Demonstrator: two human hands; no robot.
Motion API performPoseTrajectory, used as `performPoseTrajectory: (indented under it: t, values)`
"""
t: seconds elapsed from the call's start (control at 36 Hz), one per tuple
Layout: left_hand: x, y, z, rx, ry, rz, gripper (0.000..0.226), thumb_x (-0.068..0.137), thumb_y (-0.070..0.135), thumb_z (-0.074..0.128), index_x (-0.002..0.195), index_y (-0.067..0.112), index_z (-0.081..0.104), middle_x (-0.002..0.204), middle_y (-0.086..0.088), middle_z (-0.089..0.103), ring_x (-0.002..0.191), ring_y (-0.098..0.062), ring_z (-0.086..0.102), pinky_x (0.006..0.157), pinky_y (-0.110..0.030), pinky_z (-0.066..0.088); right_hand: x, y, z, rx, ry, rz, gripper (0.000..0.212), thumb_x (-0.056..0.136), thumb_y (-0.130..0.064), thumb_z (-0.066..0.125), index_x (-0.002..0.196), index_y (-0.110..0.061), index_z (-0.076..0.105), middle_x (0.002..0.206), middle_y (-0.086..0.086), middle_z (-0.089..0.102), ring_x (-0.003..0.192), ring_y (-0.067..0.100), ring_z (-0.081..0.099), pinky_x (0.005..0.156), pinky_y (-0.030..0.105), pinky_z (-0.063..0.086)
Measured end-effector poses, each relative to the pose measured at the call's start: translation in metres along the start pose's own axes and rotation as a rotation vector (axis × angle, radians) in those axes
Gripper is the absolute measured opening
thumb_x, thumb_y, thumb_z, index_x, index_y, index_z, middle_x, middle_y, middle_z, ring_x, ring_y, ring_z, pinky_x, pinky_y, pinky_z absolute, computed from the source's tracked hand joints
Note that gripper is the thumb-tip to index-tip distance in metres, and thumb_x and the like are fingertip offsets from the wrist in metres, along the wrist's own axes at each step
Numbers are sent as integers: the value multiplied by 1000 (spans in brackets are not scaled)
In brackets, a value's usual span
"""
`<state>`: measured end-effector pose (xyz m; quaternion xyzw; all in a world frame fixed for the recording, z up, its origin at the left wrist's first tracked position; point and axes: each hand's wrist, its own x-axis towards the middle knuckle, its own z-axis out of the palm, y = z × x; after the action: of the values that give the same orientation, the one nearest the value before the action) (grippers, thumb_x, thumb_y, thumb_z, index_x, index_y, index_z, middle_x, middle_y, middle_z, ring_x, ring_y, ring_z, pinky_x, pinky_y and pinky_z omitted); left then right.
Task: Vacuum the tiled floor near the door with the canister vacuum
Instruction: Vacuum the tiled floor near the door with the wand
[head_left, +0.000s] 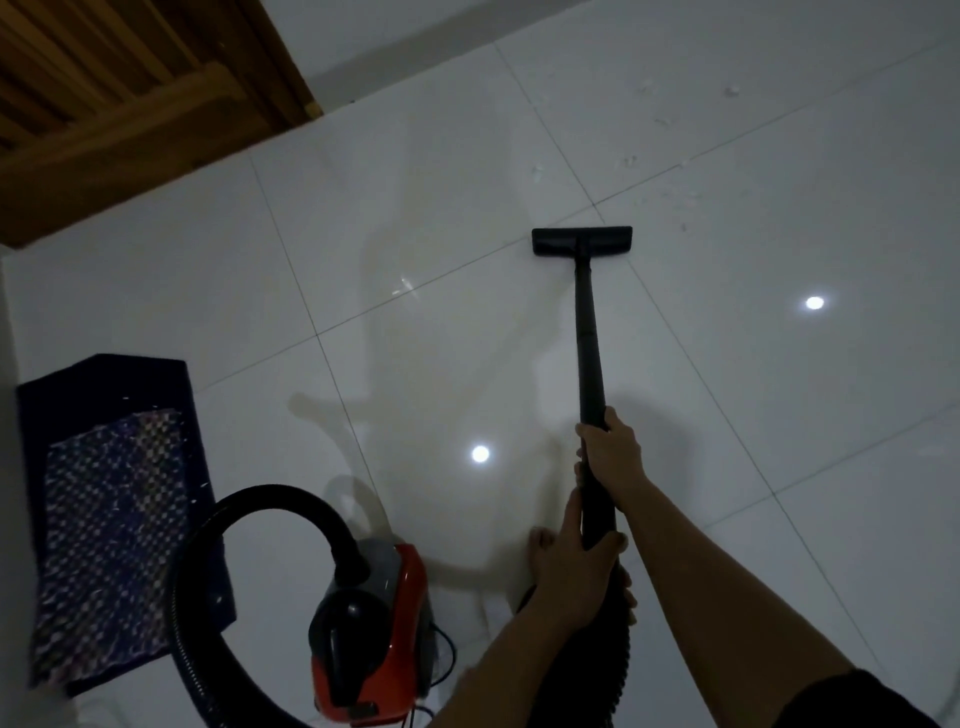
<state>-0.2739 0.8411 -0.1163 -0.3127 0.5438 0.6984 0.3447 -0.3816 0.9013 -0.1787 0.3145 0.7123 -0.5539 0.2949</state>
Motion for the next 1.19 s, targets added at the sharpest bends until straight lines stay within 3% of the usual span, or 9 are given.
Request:
performPoseTrajectory:
  t: [0.31,0.44,0.53,0.58,0.67,0.81,0.86,0.92,1.19]
  values:
    - [-70,-56,-1,91,-117,47,61,96,7,48,148,26,21,71,-11,55,46,-11,56,46,-24,50,-67,71,-11,96,80,11,43,94,-12,51,136,-7,43,73,13,53,48,20,51,43,27,46]
    - [-110,-92,2,120,-158,42,72,97,9,46,148,43,8,72,-16,56,46,-13,56,45,-24,50,-99,114,-15,52,108,29,48,89,-18,54,136,-10,44,84,15,58,65,26,57,65,40,55]
    - [-128,-114,6,158,-131,43,70,97,9,47,148,43,12,80,-20,58,50,-15,58,46,-24,50,-120,137,-17,56,124,48,49,87,-19,54,135,-10,45,87,16,59,67,27,58,75,48,56]
    - [-140,-128,9,172,-124,35,69,97,8,47,151,35,13,82,-19,58,51,-13,58,47,-22,50,-137,147,-20,59,127,62,44,89,-16,53,132,-8,46,87,16,58,64,26,57,68,44,57]
    - [-168,-134,14,207,-125,-31,63,98,9,46,151,28,15,75,-12,55,43,-6,56,44,-17,47,-161,162,-23,91,121,97,39,92,-11,51,130,-7,45,82,17,54,52,22,53,43,28,50]
    - [-232,-109,31,180,-148,-51,46,104,12,34,143,26,16,74,13,21,31,26,37,41,0,36,-192,192,-31,63,123,93,36,94,-11,50,129,-7,45,83,18,55,53,23,53,41,25,46]
    - [-218,-153,37,233,-100,-101,50,101,6,39,142,27,21,77,9,40,33,5,52,39,-7,40,-203,204,-36,43,118,93,37,95,-12,50,130,-7,44,86,19,55,53,22,53,39,23,46]
    - [-218,-181,39,179,-93,-77,57,98,3,44,146,25,22,73,-1,54,41,-3,56,45,-13,45,-214,215,-42,21,108,83,38,95,-12,50,132,-6,43,85,18,55,54,22,53,40,24,46]
    - [-231,-247,71,46,-81,-60,66,93,3,50,149,26,21,68,-11,57,47,-15,57,47,-27,48,-244,262,-76,-69,79,82,36,95,-10,49,130,-4,45,83,16,55,54,20,53,43,24,45]
